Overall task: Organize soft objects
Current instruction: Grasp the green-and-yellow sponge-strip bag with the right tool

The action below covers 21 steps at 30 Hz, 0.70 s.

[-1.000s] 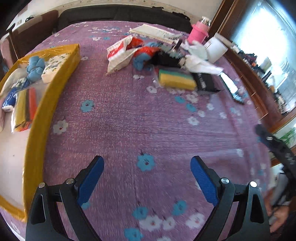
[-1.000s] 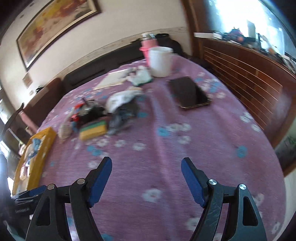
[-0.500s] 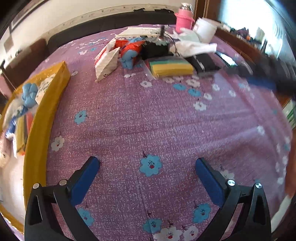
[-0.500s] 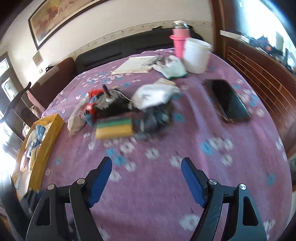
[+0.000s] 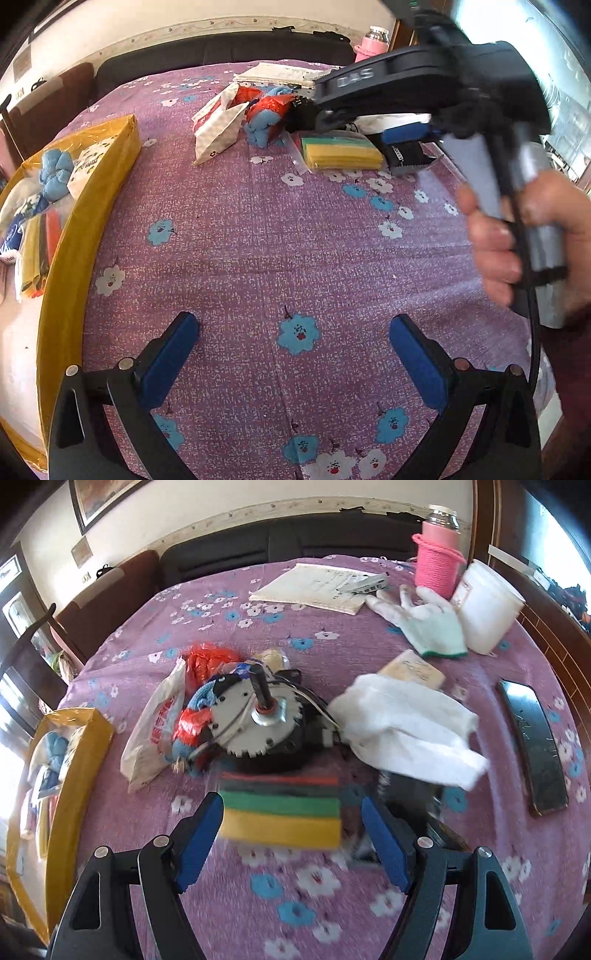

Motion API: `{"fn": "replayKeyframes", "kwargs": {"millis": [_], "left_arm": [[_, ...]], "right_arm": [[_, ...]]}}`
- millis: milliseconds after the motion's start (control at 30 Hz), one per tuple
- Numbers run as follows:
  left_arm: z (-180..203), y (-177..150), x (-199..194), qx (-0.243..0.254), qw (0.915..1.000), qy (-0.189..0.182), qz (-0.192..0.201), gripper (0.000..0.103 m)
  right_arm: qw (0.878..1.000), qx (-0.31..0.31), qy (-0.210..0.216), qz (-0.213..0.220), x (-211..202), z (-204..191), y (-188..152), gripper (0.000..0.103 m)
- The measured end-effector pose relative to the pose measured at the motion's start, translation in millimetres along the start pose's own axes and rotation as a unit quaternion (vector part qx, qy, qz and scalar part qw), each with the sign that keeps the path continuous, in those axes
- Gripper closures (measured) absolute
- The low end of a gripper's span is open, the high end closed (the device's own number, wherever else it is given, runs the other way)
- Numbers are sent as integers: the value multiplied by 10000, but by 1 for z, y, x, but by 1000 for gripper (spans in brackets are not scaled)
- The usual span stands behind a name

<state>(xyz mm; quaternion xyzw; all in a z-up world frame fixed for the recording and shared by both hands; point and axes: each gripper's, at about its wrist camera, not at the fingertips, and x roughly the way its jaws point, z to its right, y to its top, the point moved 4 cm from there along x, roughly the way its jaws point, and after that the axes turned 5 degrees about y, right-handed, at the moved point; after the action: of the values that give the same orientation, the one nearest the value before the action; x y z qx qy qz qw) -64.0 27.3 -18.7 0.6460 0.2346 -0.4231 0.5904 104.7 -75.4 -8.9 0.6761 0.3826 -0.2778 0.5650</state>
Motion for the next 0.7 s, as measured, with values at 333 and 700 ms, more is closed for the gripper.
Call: {"fn": "replayKeyframes", "kwargs": {"millis": [333,700], "left_arm": [[-1,0,0,-6,10000,-7,0,0],[3,-1,3,104,9998,138,-55,0]], "right_arm": [[9991,-170,-200,-330,31,-8,5,25],[9965,3,398,-741,-20,27,-63,25]]}}
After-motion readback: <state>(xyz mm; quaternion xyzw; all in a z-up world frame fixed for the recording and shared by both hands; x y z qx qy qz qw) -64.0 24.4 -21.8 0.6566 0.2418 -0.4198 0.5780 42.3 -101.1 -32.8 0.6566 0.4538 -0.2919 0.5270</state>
